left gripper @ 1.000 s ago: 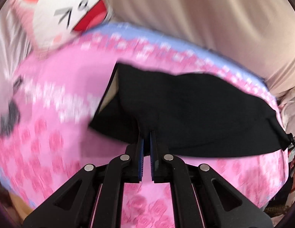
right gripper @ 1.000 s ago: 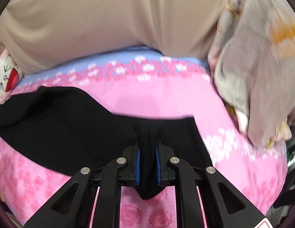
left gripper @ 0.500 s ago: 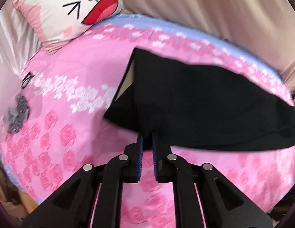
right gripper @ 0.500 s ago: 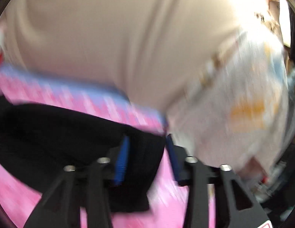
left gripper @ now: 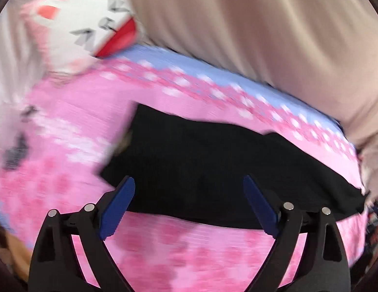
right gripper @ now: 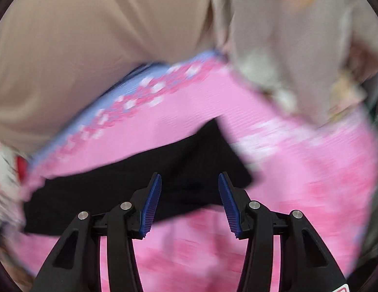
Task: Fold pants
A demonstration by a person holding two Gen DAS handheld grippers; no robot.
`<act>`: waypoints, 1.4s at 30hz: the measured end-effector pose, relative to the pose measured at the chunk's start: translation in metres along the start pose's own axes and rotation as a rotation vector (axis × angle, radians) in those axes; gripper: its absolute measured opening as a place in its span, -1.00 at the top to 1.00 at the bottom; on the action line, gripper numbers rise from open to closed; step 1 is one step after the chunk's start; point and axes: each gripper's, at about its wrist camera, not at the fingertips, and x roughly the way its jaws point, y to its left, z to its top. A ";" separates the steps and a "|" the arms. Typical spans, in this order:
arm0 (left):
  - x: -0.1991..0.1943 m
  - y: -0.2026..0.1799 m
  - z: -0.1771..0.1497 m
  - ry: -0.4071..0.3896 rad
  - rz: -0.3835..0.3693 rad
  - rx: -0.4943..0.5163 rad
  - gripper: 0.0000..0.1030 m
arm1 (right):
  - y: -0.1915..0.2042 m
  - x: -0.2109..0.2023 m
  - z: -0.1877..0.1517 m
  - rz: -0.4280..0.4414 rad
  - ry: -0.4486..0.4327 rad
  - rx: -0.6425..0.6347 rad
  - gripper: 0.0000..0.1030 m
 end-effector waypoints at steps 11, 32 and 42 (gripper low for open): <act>0.074 0.034 -0.047 0.206 0.197 -0.058 -0.75 | 0.007 -0.035 0.016 0.196 -0.251 0.072 1.00; 0.079 0.041 -0.039 0.224 0.187 -0.096 -0.86 | -0.014 0.063 0.060 0.089 -0.014 0.327 0.89; 0.083 0.047 -0.031 0.217 0.167 -0.051 -0.91 | -0.092 0.059 0.007 0.110 -0.016 0.287 0.87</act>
